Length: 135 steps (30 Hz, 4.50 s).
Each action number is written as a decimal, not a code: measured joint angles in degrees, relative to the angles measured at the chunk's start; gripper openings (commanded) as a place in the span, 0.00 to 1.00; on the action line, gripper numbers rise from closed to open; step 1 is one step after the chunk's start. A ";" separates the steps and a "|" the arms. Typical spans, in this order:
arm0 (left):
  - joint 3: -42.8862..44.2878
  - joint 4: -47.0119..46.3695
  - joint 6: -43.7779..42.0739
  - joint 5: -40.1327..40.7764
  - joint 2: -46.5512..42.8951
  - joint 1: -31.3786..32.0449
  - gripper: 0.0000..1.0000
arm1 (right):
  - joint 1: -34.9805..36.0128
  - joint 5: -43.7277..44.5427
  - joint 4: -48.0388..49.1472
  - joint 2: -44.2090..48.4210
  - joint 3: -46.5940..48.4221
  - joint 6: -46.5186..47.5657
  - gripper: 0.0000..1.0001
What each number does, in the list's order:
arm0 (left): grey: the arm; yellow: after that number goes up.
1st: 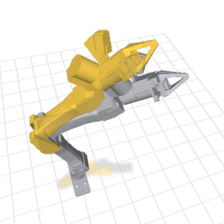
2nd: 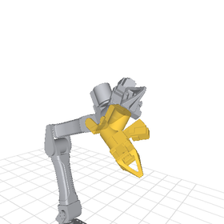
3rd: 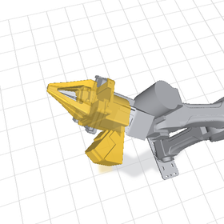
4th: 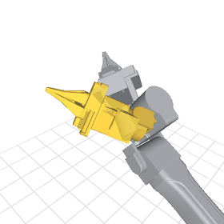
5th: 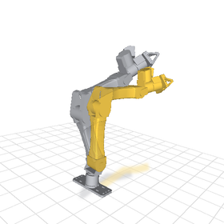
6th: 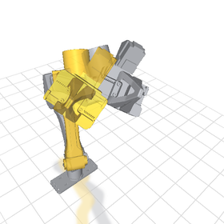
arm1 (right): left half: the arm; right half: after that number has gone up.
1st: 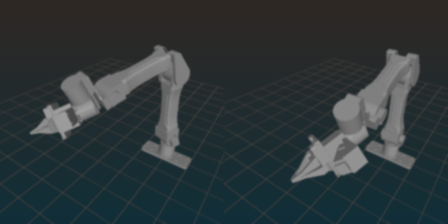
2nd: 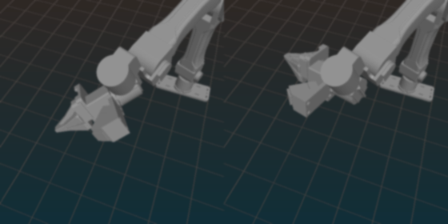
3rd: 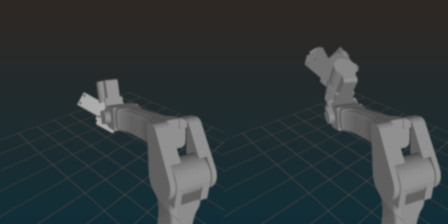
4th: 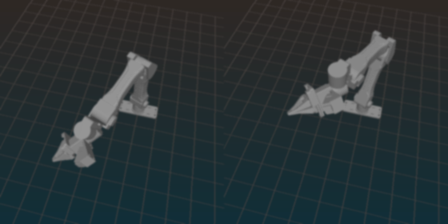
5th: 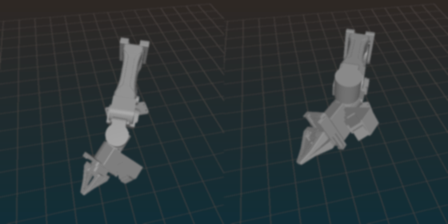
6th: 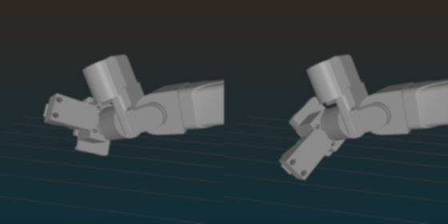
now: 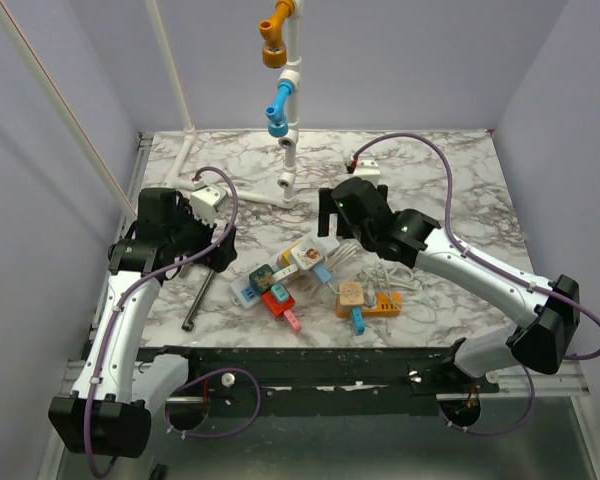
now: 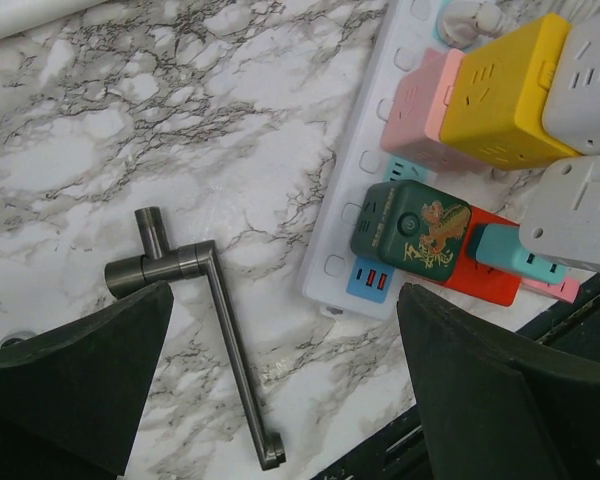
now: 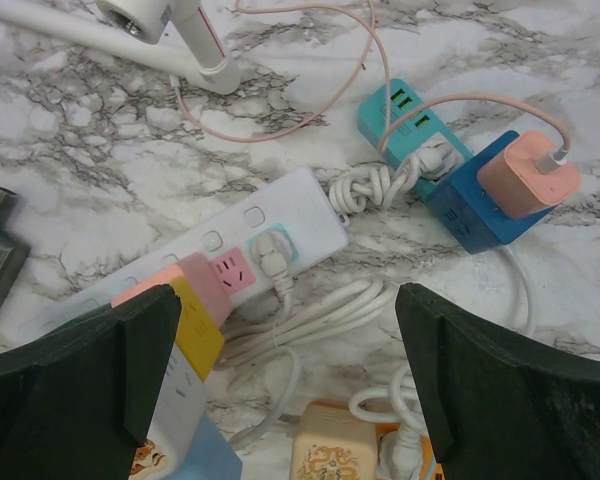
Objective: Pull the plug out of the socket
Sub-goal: Remove the plug from the socket.
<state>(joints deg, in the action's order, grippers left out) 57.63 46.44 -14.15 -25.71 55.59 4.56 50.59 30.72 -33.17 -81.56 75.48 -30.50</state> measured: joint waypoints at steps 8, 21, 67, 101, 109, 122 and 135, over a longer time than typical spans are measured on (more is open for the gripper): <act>-0.04 0.50 -2.14 -0.04 -0.20 4.96 0.98 | 0.07 -0.04 0.76 0.28 -2.78 0.11 1.00; -0.90 -2.62 0.28 0.70 2.73 13.33 0.98 | 0.11 -0.68 1.66 -0.31 -5.68 -0.50 1.00; -11.91 -14.78 1.99 26.71 -5.55 45.75 0.98 | 12.76 -4.42 2.69 -2.29 -3.28 -0.98 0.75; -13.62 -20.81 2.43 29.14 -3.02 49.83 0.00 | 13.18 -1.84 5.20 -5.09 -1.44 0.63 0.43; -15.13 -19.58 2.84 30.01 -6.19 49.81 0.00 | 14.03 -1.57 5.35 -6.69 0.02 0.83 0.43; -17.44 -13.64 -0.87 29.97 -18.69 49.86 0.00 | 14.27 1.25 8.35 -8.20 0.33 1.64 0.41; -17.57 -9.49 -5.27 24.59 -16.85 20.04 0.00 | 14.27 2.25 8.94 -8.72 0.66 1.99 0.41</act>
<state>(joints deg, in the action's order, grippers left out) 40.05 36.95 -19.42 -1.13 38.74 24.60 64.86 32.97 -24.23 -90.28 76.14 -28.51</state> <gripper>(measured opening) 0.219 0.668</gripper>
